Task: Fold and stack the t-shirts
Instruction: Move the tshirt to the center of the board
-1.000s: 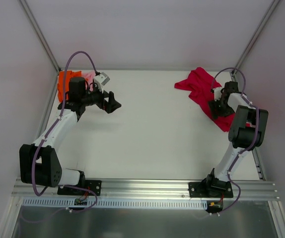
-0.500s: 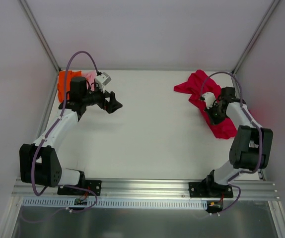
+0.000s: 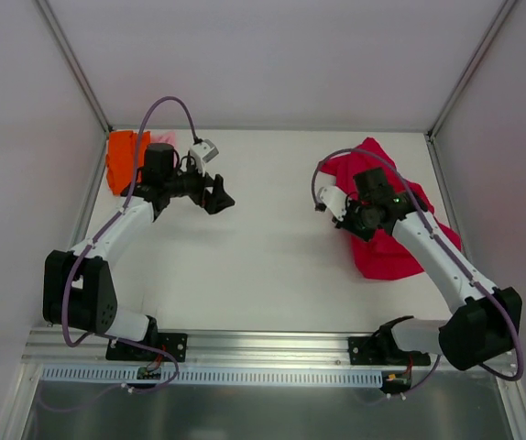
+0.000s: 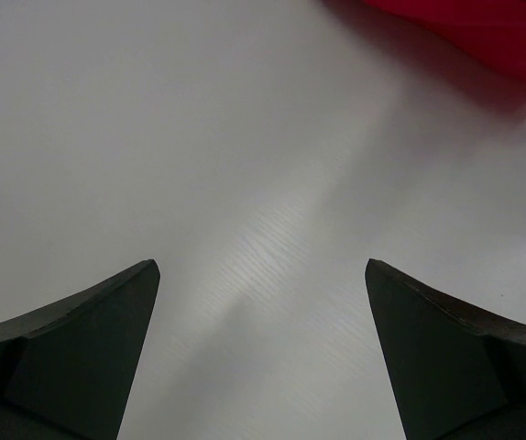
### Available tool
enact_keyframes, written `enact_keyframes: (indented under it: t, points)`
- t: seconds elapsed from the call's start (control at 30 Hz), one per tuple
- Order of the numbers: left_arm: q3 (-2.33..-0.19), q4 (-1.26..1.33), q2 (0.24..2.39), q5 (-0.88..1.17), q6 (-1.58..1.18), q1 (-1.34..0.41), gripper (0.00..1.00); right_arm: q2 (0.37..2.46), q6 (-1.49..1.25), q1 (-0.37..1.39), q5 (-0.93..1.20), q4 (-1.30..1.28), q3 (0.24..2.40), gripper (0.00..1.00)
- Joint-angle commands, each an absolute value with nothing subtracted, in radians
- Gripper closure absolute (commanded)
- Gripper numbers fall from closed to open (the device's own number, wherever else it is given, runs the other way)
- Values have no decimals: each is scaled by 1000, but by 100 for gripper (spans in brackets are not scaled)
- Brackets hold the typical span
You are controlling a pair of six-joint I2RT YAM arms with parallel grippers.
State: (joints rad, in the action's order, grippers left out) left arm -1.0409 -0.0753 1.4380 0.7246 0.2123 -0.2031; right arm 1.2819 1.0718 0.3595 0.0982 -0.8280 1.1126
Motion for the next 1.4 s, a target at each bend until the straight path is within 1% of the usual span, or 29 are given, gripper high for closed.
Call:
enact_keyframes:
  t: [0.0, 0.1, 0.3, 0.4, 0.6, 0.67, 0.77, 0.83, 0.97, 1.13, 1.3, 1.37]
  points:
    - [-1071, -81, 1434, 741, 244, -221, 1, 1244, 1037, 480, 60, -948, 1157, 99]
    - [-1074, -81, 1433, 739, 241, -227, 1, 1249, 1016, 581, 28, -985, 1181, 99]
    - [-1072, -80, 1437, 730, 239, -233, 1, 1273, 977, 760, 6, -1091, 1302, 99]
    - [-1071, -78, 1439, 729, 238, -233, 1, 1273, 965, 854, -75, -1117, 1348, 99]
    - [-1069, -81, 1436, 735, 239, -235, 1, 1261, 939, 963, -97, -1105, 1365, 99]
    - [-1075, -80, 1442, 736, 238, -236, 1, 1307, 908, 1021, -61, -1100, 1367, 99]
    - [-1088, -86, 1454, 739, 232, -238, 1, 1403, 891, 1116, -77, -1101, 1353, 99]
    - [-1080, -87, 1454, 739, 235, -239, 1, 1433, 888, 1138, -63, -1089, 1330, 99]
    - [-1068, -81, 1443, 730, 244, -239, 1, 1473, 865, 1169, -12, -973, 1299, 99]
    - [-1069, -83, 1447, 756, 236, -242, 1, 1584, 859, 1184, 69, -851, 1285, 99]
    - [-1063, -84, 1451, 758, 244, -247, 1, 1631, 888, 1316, 12, -831, 1328, 99]
    - [-1065, -83, 1456, 762, 241, -250, 1, 1684, 888, 1345, 14, -856, 1362, 99]
